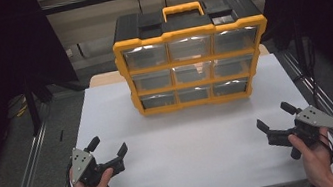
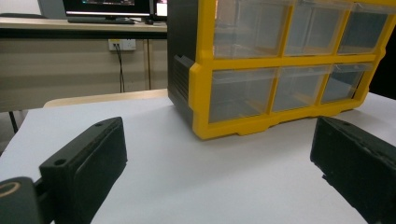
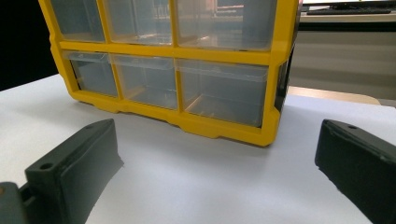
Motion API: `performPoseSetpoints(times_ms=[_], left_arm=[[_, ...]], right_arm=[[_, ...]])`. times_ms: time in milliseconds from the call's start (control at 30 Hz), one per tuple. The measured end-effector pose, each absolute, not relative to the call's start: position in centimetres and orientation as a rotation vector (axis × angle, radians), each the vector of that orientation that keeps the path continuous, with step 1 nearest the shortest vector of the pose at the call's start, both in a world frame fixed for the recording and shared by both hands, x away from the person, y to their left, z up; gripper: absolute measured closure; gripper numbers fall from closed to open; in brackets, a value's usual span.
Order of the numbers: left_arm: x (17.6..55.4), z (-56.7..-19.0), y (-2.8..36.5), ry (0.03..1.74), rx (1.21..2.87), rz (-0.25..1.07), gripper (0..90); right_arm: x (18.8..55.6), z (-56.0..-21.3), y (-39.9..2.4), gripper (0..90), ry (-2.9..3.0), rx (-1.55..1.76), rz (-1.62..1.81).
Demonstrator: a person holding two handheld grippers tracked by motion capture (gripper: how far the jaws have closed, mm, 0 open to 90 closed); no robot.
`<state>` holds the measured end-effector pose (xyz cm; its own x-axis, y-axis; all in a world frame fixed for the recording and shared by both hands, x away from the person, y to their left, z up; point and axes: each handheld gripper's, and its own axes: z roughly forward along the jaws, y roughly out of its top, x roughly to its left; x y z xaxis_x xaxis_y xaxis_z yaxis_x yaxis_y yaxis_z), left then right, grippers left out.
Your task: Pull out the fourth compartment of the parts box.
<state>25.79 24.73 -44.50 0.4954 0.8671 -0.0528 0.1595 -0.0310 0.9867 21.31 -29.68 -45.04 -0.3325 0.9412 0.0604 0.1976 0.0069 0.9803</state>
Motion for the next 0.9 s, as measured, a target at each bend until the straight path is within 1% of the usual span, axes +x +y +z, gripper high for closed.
performPoseSetpoints(times_ms=[567,600,733,900], left_arm=[[26.1,-44.0,24.2,0.909,1.507,0.732,3.5],[26.0,-43.9,23.9,0.895,1.49,0.707,3.5],[25.6,-43.9,23.6,0.854,1.536,0.706,3.4],[25.8,-43.9,23.2,0.861,1.539,0.732,3.1]], right_arm=[[21.5,-45.2,-29.8,0.0,1.612,1.205,1.385],[21.4,-45.2,-29.8,0.0,1.61,1.199,1.388],[21.3,-45.0,-29.7,0.0,1.605,1.186,1.382],[21.3,-45.0,-29.5,0.0,1.612,1.18,1.383]])
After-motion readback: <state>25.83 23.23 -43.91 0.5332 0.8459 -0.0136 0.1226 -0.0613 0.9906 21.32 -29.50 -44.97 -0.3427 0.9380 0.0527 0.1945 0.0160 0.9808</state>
